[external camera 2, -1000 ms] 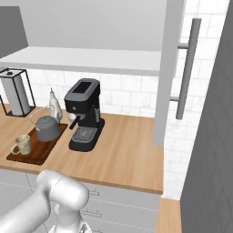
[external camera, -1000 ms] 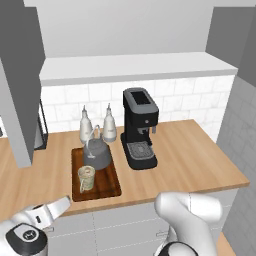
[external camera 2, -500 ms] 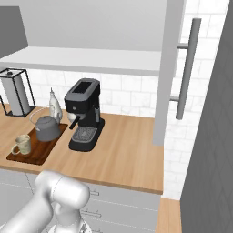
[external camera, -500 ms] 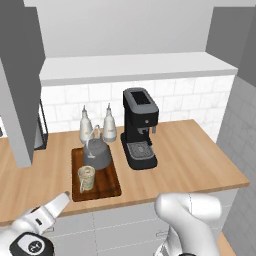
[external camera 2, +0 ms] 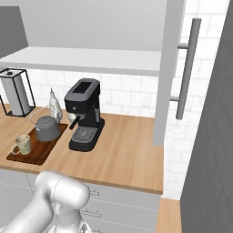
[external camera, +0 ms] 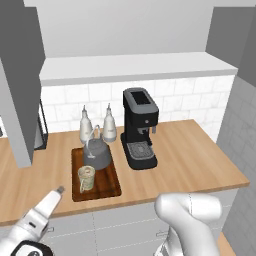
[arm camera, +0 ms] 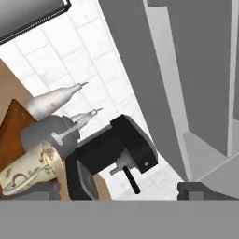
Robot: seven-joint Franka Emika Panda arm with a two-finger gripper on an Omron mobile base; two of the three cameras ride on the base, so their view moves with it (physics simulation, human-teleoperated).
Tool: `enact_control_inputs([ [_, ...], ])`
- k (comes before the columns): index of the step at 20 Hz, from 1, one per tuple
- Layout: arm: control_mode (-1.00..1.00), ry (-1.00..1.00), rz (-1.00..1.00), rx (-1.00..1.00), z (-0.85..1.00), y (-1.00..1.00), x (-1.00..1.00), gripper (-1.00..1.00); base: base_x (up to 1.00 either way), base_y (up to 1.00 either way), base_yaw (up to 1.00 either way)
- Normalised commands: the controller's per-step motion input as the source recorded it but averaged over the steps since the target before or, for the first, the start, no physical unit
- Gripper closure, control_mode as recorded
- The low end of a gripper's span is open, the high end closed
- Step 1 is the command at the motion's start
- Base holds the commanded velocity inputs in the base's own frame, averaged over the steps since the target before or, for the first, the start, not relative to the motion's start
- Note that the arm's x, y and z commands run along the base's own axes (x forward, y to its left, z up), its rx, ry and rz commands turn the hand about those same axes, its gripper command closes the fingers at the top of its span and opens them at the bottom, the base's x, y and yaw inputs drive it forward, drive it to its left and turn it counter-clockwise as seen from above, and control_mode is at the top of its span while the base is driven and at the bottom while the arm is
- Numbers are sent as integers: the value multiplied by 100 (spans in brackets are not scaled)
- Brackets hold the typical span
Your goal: Pick the kettle from the counter and place it on the tray. Then pick the mug from the cabinet and place it on the tray. Then close the cabinet doors.
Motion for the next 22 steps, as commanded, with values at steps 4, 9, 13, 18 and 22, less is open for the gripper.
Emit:
enact_control_inputs([
  [4, -100, -10, 3, -37, 14, 0, 0, -100, 0, 0, 0],
  [9, -100, -15, 5, -38, 9, 0, 0, -100, 0, 0, 0],
  [13, -100, -19, 6, -33, 15, 0, 0, -100, 0, 0, 0],
  [18, -100, -12, 9, -13, 17, 0, 0, -100, 0, 0, 0],
  [22, -100, 0, 2, -3, 0, 3, 0, -100, 0, 0, 0],
])
